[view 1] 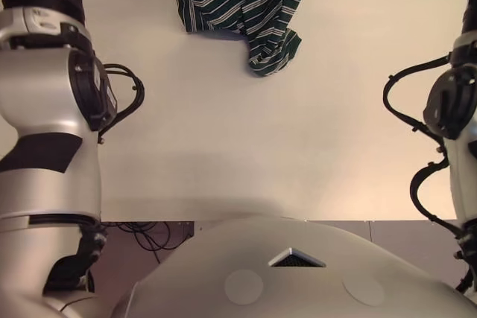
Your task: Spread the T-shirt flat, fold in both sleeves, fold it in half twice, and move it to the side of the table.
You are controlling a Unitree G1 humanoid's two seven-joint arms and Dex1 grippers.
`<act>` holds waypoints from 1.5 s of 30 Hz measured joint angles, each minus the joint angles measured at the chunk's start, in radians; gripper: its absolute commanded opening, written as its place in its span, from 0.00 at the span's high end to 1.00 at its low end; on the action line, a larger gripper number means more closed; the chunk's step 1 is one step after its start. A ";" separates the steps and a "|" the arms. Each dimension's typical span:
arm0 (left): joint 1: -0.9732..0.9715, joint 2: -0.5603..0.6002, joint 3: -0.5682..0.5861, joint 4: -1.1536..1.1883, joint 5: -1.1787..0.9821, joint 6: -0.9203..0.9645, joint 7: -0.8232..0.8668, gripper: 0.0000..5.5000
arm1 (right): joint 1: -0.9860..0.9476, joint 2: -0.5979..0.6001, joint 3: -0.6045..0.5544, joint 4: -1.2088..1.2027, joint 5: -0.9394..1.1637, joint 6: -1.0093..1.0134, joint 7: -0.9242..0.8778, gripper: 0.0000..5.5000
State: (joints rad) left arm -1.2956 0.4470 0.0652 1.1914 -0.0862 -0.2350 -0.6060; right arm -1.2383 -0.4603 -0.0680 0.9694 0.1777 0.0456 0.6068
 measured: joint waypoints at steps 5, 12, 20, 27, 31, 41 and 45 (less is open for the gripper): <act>-0.158 -0.004 -0.014 0.104 0.087 -0.005 0.115 1.00 | -0.129 -0.030 0.029 0.224 -0.126 -0.106 -0.067 0.99; -0.237 0.010 0.000 0.130 0.125 0.010 0.147 1.00 | -0.222 -0.071 0.042 0.300 -0.221 -0.173 -0.131 0.99; -0.234 0.052 0.025 0.112 0.117 -0.037 0.013 1.00 | -0.220 -0.116 0.022 0.284 -0.225 -0.250 -0.030 0.99; 0.034 0.155 0.082 -0.220 -0.100 -0.002 -0.458 1.00 | 0.098 -0.230 0.018 -0.171 -0.097 -0.230 0.383 0.99; 0.419 0.248 0.126 -0.621 -0.296 0.169 -0.681 1.00 | 0.440 -0.269 -0.020 -0.541 -0.006 -0.108 0.479 0.99; 1.363 0.349 0.278 -1.507 -0.514 0.363 -0.937 1.00 | 1.242 -0.383 -0.106 -1.350 0.147 0.121 0.690 0.99; 1.692 0.408 0.300 -1.884 -0.483 0.335 -0.987 1.00 | 1.568 -0.523 -0.166 -1.715 0.171 0.153 0.815 0.99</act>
State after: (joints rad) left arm 0.3967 0.8553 0.3652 -0.6925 -0.5693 0.0998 -1.5930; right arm 0.3292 -0.9831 -0.2340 -0.7456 0.3490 0.1990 1.4215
